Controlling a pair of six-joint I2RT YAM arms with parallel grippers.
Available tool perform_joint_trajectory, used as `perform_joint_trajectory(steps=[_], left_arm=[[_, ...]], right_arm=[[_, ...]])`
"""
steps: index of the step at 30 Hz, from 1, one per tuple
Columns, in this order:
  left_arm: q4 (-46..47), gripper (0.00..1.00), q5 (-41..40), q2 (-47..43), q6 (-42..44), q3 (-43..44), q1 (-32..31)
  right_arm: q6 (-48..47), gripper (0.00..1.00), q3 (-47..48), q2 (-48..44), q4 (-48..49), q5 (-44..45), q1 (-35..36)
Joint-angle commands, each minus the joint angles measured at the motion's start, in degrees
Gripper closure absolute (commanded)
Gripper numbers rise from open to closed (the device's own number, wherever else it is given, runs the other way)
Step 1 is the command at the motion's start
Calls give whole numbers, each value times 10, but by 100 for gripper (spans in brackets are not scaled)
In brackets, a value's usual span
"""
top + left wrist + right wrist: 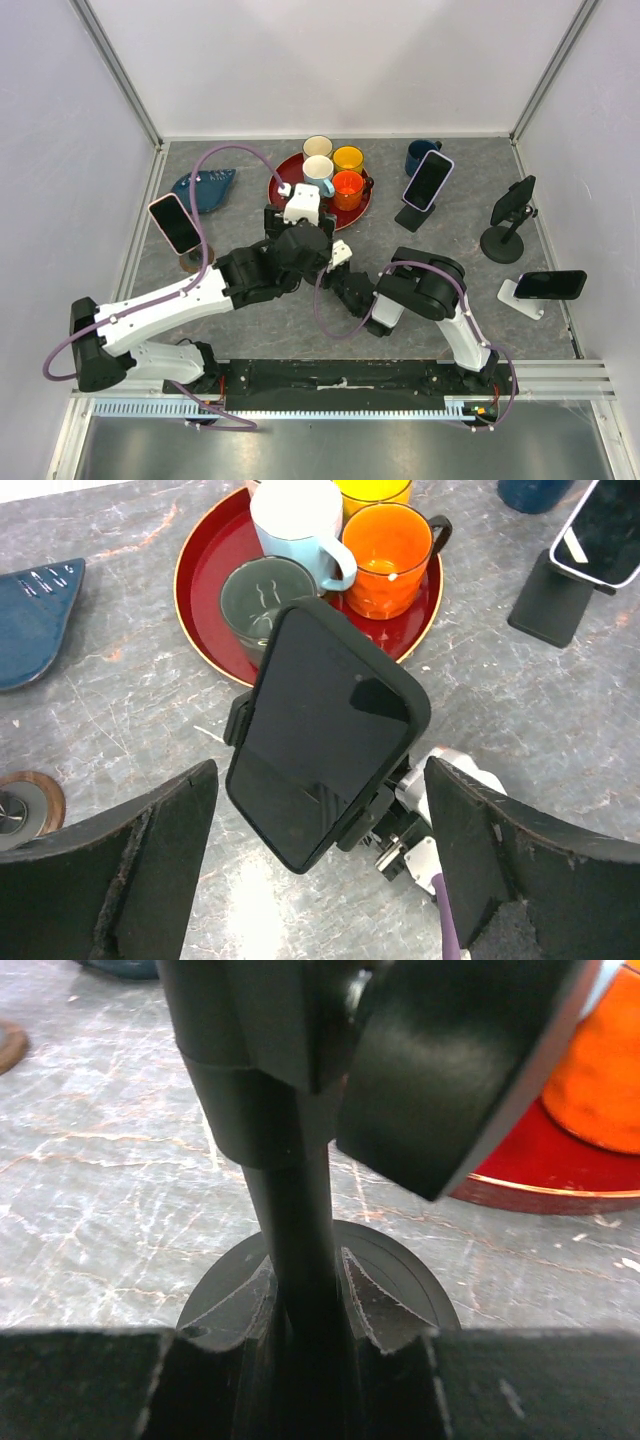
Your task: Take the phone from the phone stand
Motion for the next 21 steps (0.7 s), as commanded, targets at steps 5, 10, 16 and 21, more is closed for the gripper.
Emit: perform_joint_trajectory(steps=[5, 10, 16, 21], left_arm=[[52, 14, -82, 54, 41, 55, -13], [59, 16, -100, 96, 68, 71, -19], [59, 24, -164, 146, 105, 96, -26], [78, 28, -190, 171, 140, 103, -27]], right_arm=[[20, 100, -34, 48, 148, 167, -3], [14, 100, -31, 51, 147, 175, 2], [13, 100, -30, 54, 148, 175, 4], [13, 100, -29, 55, 148, 174, 5]])
